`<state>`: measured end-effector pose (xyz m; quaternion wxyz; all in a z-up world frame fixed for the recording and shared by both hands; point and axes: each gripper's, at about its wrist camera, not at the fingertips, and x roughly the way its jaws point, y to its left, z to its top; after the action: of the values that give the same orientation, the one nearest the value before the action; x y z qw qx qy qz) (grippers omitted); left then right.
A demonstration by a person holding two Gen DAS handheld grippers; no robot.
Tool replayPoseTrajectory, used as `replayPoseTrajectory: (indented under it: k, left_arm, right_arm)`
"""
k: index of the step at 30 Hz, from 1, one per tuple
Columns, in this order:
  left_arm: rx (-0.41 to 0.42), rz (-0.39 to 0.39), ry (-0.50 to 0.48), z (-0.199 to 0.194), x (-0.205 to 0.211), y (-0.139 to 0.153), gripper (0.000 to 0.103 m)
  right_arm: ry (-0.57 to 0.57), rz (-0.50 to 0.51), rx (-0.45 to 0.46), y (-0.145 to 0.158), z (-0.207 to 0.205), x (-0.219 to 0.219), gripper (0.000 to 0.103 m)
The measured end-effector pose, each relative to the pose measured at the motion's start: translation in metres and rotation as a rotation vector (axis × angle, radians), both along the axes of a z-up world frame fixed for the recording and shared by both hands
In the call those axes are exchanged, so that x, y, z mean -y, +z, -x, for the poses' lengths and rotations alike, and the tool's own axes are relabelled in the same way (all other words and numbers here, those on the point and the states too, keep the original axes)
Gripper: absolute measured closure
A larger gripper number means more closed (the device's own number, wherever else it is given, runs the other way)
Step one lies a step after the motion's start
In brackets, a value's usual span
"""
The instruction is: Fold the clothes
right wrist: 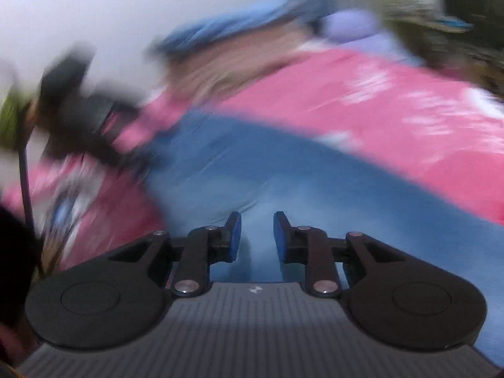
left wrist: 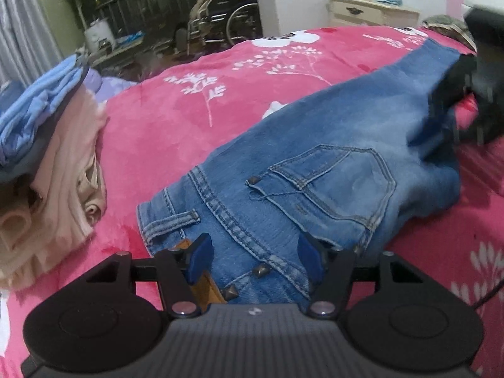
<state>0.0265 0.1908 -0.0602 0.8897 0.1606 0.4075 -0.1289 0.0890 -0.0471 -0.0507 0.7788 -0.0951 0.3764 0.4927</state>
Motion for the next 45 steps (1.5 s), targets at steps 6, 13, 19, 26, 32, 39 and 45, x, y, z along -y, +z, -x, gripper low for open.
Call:
replayPoseTrajectory:
  k: [6,13,19,26,32,39,45]
  left_arm:
    - [0.025,-0.034,-0.05,0.006,0.001,-0.002,0.039]
    - [0.023,-0.021,-0.05,0.006,-0.001,-0.005,0.039]
    - [0.029,0.002,-0.042,0.007,-0.004,-0.008,0.039]
    - [-0.013,0.051,0.014,0.003,-0.012,0.01,0.039]
    - [-0.037,0.186,0.137,-0.002,-0.03,0.033,0.038]
    - [-0.071,0.217,0.075,-0.032,0.011,0.029,0.038]
    - [-0.088,0.222,-0.033,-0.057,0.058,0.015,0.038]
  right_arm:
    - [0.099,0.17,0.037,-0.004,0.025,0.028,0.081]
    - [0.09,-0.005,0.071,0.017,0.007,-0.017,0.08]
    - [-0.005,-0.02,-0.037,-0.014,0.017,-0.001,0.081]
    - [-0.513,-0.204,-0.255,-0.003,0.008,0.134,0.072]
    - [-1.091,-0.387,-0.394,-0.008,0.005,0.273,0.053]
    - [-1.649,-0.445,-0.427,-0.055,0.001,0.39,0.054]
    - [-1.674,-0.535,-0.392,-0.068,-0.028,0.409,0.047]
